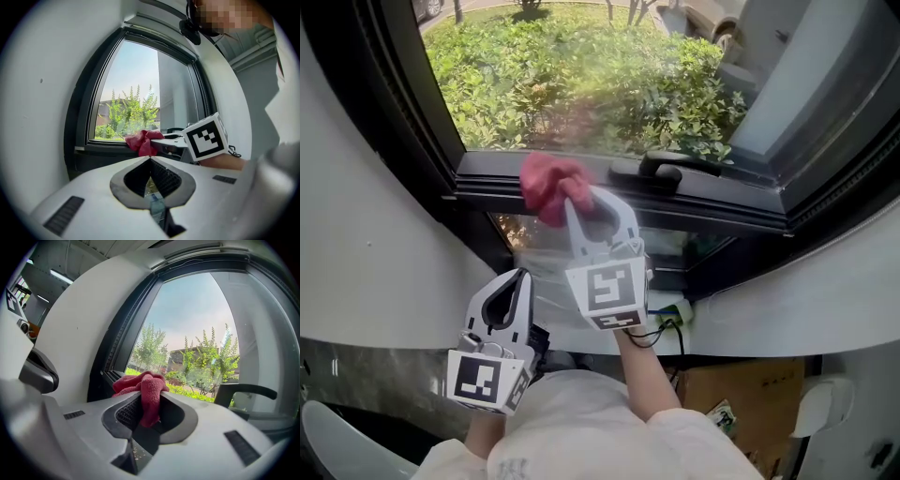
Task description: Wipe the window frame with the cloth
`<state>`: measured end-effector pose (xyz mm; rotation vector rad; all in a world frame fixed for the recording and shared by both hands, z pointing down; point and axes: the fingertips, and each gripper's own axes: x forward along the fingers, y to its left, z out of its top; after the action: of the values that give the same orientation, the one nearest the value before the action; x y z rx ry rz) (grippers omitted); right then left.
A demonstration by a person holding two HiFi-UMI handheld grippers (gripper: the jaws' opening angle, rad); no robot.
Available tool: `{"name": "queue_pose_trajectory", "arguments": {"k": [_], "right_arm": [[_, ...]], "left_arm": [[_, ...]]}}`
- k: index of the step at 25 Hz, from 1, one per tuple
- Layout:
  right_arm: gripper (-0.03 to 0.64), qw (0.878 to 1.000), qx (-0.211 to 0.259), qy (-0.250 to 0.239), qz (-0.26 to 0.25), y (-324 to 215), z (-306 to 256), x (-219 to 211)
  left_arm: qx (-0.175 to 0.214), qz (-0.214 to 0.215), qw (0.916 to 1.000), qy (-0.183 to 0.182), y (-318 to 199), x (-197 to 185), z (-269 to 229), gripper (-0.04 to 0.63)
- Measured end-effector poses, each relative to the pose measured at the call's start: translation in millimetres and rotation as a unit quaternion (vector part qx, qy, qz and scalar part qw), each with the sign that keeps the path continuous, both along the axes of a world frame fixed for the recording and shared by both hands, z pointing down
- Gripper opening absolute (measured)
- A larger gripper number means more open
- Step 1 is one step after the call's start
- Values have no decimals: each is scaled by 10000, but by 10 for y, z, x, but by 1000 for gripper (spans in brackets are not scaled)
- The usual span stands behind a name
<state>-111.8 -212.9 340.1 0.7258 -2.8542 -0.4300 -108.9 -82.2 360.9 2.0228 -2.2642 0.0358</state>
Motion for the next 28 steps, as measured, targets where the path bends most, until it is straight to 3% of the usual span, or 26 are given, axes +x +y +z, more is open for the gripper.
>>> {"name": "queue_pose_trajectory", "arguments": {"k": [28], "right_arm": [[86, 9998, -23, -37, 219, -99, -1, 192]], "left_arm": [[109, 10, 9999, 9, 110, -34, -65, 8]]}}
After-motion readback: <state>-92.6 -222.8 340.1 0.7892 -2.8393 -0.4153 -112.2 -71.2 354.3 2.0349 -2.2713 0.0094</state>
